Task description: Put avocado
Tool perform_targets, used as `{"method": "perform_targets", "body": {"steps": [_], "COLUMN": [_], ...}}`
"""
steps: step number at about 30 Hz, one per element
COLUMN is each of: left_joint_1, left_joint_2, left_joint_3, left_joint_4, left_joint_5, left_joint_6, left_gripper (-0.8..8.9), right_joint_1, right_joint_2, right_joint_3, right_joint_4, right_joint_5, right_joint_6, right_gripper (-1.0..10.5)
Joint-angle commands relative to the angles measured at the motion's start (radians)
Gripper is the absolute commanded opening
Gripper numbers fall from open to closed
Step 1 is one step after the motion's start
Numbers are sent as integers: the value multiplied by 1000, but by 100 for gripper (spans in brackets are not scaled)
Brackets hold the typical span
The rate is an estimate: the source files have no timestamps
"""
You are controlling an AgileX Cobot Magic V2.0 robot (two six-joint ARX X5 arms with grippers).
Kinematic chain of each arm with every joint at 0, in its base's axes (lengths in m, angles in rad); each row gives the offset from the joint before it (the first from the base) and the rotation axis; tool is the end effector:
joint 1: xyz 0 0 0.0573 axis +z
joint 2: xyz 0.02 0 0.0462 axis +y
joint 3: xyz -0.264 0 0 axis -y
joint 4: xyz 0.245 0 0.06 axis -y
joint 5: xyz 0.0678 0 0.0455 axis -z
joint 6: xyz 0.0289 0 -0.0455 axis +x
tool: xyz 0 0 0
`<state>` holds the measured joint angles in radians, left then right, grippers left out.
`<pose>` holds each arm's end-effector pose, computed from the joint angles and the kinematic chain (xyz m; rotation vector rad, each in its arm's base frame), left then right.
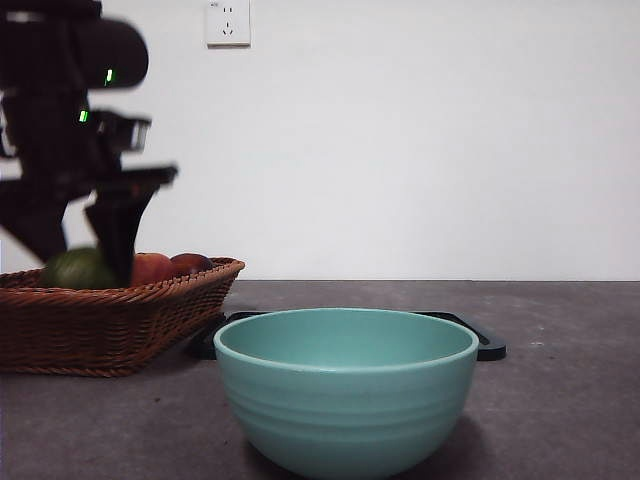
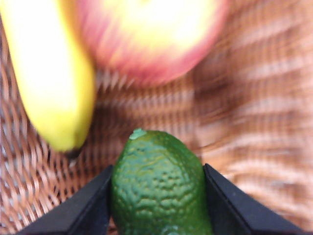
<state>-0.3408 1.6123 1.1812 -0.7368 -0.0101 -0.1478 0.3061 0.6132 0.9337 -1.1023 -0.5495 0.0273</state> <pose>0.2984 -0.1055 0.2304 0.0748 1.1711 -0.2057 0.0749 0.0395 0.3244 0.1220 0.8104 0.7997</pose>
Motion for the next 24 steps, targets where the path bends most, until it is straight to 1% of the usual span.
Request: {"method": "perform_targets", "body": {"steps": [1, 7, 9, 12, 17, 24], "left_joint_1": [-27, -129, -184, -283, -428, -548], "left_joint_2": [-58, -193, -228, -249, -204, -56], "left_joint_3": [58, 72, 72, 72, 72, 72], "left_joint_4": [-12, -48, -58, -55, -48, -6], "left_joint_5": [30, 168, 191, 194, 193, 190], "left_joint_6": [-10, -28, -29, -29, -29, -21], "left_gripper": [181, 181, 181, 181, 182, 181], "right_joint_1": [4, 4, 4, 4, 4, 4], "right_joint_2": [7, 7, 7, 7, 7, 7], "right_joint_3": [16, 16, 16, 16, 16, 16], "right_joint_4": [10, 10, 10, 12, 17, 17], "right_joint_5": [0, 3, 9, 9, 8, 9], "right_joint_6": [-1, -2, -2, -2, -1, -1], "right_gripper": [392, 392, 392, 392, 392, 392]}}
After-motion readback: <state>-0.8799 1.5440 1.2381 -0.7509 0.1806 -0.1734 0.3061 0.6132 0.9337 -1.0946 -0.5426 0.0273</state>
